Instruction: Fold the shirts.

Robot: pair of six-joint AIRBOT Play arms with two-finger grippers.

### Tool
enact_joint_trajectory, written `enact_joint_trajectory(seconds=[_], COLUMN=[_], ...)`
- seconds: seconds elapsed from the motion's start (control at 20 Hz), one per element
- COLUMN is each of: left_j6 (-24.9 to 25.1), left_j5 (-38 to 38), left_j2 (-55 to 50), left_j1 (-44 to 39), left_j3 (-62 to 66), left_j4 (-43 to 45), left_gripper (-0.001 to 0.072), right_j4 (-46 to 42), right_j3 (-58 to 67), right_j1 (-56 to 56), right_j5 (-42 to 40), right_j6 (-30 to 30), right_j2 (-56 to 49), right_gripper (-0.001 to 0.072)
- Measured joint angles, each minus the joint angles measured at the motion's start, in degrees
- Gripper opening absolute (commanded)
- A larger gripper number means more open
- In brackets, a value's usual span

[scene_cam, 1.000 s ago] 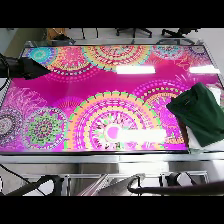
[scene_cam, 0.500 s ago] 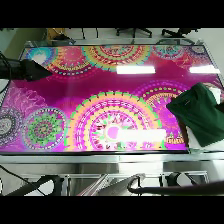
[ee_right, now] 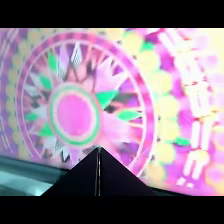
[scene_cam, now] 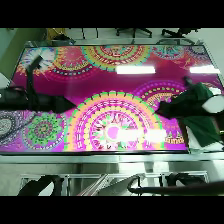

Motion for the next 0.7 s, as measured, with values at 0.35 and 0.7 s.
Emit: enact_joint_trajectory(seconds=[0.35, 0.7], left_j6=[0.5, 0.4], left_j5=[4.7, 10.5], left_j2=[7.4, 13.3], left_j1=[-3.3, -3.6], left_j3=[-13.2, -18.9], left_j4=[0.2, 0.2], left_gripper=[0.002, 0.002], right_j4=[-3.2, -3.6], right_j3=[-2.5, -2.7], right_j1=[11.3, 12.4], right_j5=[-7.7, -8.9], right_j6=[0.4, 0.4], right_j2=[-3.7, -5.6], right_gripper=[0.0018, 0.0018])
